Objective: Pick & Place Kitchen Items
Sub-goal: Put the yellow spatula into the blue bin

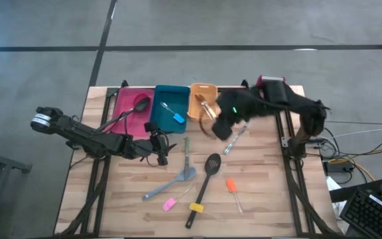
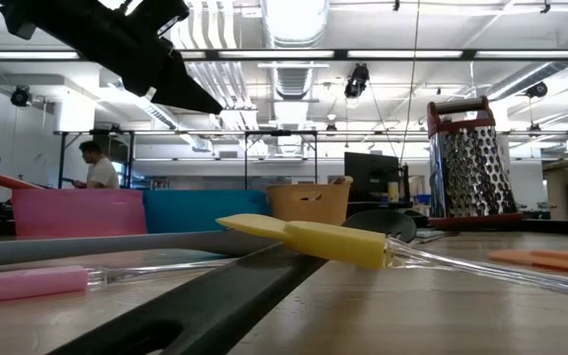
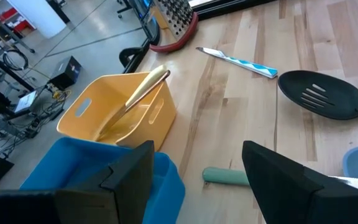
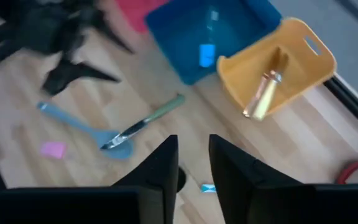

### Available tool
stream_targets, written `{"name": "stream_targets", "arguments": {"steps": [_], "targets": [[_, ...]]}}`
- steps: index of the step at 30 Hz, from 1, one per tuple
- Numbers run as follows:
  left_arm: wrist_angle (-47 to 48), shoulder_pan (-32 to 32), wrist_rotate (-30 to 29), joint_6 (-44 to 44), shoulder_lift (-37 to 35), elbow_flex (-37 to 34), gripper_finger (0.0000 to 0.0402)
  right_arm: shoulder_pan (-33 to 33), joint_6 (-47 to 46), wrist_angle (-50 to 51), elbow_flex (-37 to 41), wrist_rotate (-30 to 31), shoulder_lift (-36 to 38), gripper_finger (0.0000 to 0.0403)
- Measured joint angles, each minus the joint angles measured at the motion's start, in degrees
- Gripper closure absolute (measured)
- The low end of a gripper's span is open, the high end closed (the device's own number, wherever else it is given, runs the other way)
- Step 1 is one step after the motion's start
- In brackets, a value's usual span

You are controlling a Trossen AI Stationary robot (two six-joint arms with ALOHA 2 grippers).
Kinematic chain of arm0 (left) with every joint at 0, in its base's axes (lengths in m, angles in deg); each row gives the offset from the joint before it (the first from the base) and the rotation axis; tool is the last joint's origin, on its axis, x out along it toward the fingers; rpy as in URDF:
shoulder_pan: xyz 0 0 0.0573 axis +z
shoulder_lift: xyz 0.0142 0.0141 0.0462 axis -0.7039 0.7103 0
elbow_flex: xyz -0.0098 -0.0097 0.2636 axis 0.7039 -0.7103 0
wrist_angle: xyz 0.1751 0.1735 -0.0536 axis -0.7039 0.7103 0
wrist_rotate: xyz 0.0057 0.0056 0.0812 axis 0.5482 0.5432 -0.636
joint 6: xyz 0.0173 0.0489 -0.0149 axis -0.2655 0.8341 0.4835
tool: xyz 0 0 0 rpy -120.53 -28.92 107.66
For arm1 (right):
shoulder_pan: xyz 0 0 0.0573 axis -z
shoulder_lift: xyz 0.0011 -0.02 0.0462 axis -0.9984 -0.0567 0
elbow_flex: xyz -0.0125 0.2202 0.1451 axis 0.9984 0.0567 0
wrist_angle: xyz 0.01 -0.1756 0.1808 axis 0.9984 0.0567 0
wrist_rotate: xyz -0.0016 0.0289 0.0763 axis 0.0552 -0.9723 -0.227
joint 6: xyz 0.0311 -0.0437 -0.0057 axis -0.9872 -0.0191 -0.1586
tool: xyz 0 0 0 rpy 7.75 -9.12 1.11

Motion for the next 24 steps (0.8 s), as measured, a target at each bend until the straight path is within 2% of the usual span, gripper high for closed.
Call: {"name": "stream_targets", "arguments": {"steps": [11,15,21,24], "targets": [[0.43,0.01,0.01,-0.34,0.0,0.0,0.0154,-23.14,-0.44,0.0,0.47,13.36,-1.9,0.0368],[0.43,-0.01,0.01,-0.36,0.0,0.0,0.0154,-29.87,-1.23,-0.05,1.16,15.44,-4.63,0.0376],[0.74,-0.01,0.09,-0.56,0.0,0.0,0.0154,-37.21,-4.63,-0.01,3.38,19.97,-10.08,0.0367],[0.93,0.01,0.22,-1.21,0.0,-0.01,0.0154,-39.37,-7.25,-0.03,4.97,20.25,-13.08,0.0353]]}}
